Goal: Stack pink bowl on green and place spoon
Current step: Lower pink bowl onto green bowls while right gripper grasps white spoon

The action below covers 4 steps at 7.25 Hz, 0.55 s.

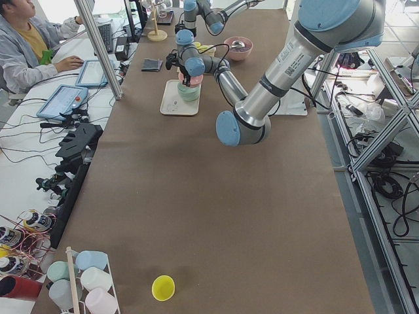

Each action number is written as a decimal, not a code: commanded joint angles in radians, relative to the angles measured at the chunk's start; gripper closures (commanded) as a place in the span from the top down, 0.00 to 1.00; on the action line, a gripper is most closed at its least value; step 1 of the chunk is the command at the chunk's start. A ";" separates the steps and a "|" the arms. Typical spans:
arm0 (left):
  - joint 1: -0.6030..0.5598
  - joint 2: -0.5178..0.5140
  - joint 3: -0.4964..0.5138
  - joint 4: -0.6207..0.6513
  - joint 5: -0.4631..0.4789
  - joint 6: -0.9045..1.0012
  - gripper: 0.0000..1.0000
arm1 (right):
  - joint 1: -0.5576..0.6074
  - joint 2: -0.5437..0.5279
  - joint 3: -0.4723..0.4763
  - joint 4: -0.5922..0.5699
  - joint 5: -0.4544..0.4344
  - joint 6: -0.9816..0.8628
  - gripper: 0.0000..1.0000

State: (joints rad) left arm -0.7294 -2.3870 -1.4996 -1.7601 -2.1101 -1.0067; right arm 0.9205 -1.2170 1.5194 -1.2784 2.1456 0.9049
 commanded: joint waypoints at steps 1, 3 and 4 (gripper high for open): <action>0.002 -0.012 0.042 -0.036 0.012 0.005 0.00 | -0.026 0.002 -0.008 0.002 -0.015 0.017 1.00; 0.007 -0.014 0.062 -0.070 0.038 0.005 0.00 | -0.042 0.002 -0.019 0.002 -0.016 0.019 1.00; 0.007 -0.015 0.067 -0.073 0.038 0.005 0.00 | -0.045 0.002 -0.027 0.002 -0.016 0.017 1.00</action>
State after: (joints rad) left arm -0.7240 -2.4008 -1.4408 -1.8206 -2.0783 -1.0017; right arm 0.8819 -1.2150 1.5001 -1.2763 2.1298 0.9223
